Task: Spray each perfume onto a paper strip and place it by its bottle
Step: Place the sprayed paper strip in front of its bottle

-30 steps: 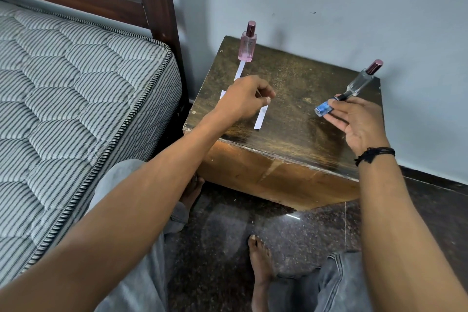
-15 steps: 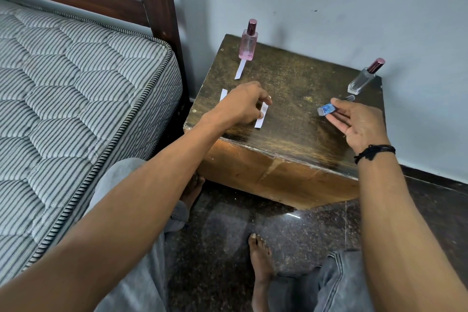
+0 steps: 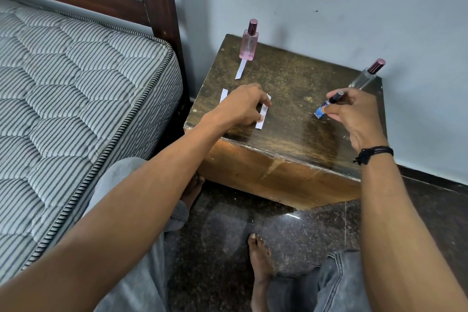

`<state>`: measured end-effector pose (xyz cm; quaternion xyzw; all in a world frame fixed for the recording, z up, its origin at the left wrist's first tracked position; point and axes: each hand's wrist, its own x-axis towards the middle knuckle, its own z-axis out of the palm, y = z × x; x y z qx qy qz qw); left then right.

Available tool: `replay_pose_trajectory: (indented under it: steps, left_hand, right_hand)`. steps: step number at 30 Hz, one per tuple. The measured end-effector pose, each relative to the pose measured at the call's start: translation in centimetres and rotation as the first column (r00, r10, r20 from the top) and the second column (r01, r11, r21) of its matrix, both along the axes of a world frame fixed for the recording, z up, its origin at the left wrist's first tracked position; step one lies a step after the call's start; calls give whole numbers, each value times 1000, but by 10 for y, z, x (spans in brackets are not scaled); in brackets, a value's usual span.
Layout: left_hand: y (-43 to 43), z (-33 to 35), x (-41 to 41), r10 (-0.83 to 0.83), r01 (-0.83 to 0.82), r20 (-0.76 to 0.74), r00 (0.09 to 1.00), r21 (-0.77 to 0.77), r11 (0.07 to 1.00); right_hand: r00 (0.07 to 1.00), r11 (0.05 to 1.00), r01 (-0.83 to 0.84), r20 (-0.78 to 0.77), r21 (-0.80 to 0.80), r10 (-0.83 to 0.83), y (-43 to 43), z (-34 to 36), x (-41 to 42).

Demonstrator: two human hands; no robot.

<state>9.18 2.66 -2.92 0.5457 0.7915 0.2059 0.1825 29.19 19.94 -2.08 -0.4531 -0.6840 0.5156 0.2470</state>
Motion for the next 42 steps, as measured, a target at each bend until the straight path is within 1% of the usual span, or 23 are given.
replay_pose_trajectory:
  steps: [3, 9, 10, 11, 12, 13, 15, 16, 17, 19, 21, 24, 26, 28, 34, 42]
  left_hand:
    - [0, -1, 0, 1, -1, -3, 1000, 15, 1000]
    - [-1, 0, 0, 6, -6, -3, 1000, 22, 1000]
    - [-1, 0, 0, 10, -10, 0, 1000, 21, 1000]
    - [0, 1, 1, 13, -13, 2, 1000, 20, 1000]
    - [0, 1, 1, 17, -17, 4, 1000, 21, 1000]
    - [0, 2, 2, 21, -21, 9, 1000, 21, 1000]
    - [-1, 2, 2, 29, -29, 17, 999, 22, 999]
    - [-1, 2, 2, 33, -33, 20, 999, 22, 999]
    - [-1, 2, 2, 39, -39, 22, 999, 22, 999]
    - [-1, 2, 3, 58, -59, 27, 998, 28, 998]
    - [-1, 2, 4, 95, -96, 27, 995, 33, 995]
    - [-1, 0, 3, 146, -147, 30, 989, 33, 989]
    - [-1, 0, 3, 154, -155, 29, 988, 28, 988]
    - [-1, -1, 3, 161, -161, 36, 986, 23, 987]
    - [1, -3, 5, 178, -179, 50, 983, 25, 983]
    - [1, -5, 6, 184, -186, 52, 981, 25, 982]
  right_hand:
    - [999, 998, -38, 28, 56, 36, -1, 0, 0]
    - [992, 991, -96, 90, 91, 88, -6, 11, 2]
    - [993, 984, -93, 83, 152, 81, -10, 16, 2]
    - [997, 966, -71, 58, 248, 59, -14, 21, 1]
    - [999, 931, -32, 13, 363, 29, -20, 26, 0]
    - [999, 875, 16, -43, 485, 6, -27, 31, -3]
    - [990, 716, 87, -142, 693, 17, -40, 35, -14]
    - [985, 658, 86, -162, 748, 55, -47, 34, -22]
    - [983, 640, 49, -149, 767, 104, -55, 31, -30]
    - [984, 637, -99, -21, 764, 179, -69, 20, -44]
    - [972, 643, -218, 107, 735, 207, -75, 7, -55]
    - [944, 729, -321, 265, 604, 197, -71, -11, -68]
    - [921, 784, -351, 339, 512, 191, -67, -20, -73]
    - [918, 825, -335, 357, 455, 175, -65, -24, -78]
    - [937, 902, -245, 327, 355, 126, -58, -28, -90]
    - [962, 948, -184, 244, 261, 119, -56, -28, -91]
